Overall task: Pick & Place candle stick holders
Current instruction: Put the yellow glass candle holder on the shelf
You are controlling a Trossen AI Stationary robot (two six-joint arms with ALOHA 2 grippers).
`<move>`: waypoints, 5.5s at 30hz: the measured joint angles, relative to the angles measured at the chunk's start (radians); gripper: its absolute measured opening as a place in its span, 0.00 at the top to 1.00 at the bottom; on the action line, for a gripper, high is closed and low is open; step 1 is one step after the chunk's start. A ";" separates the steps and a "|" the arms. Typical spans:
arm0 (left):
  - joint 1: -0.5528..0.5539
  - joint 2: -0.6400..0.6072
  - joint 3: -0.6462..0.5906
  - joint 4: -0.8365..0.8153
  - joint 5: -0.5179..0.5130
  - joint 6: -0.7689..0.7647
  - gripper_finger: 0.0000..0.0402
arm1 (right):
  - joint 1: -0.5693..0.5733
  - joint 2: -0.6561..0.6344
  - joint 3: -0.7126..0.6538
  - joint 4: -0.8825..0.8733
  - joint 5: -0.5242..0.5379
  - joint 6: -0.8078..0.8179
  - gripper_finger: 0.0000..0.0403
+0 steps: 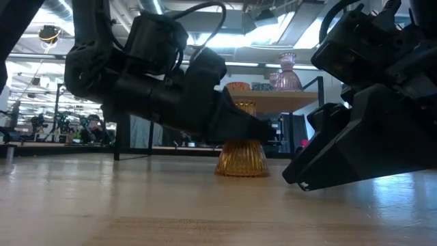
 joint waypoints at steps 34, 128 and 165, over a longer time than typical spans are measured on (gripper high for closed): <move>0.010 0.064 0.034 0.070 0.028 -0.047 0.59 | 0.000 0.000 0.000 -0.004 0.000 0.000 0.51; 0.729 -0.616 -0.064 -0.372 0.508 0.141 0.69 | -0.009 0.000 0.000 -0.014 0.003 -0.003 0.51; 0.710 -0.550 -0.027 -0.394 0.493 0.141 0.59 | -0.012 0.000 0.000 -0.022 0.001 -0.004 0.51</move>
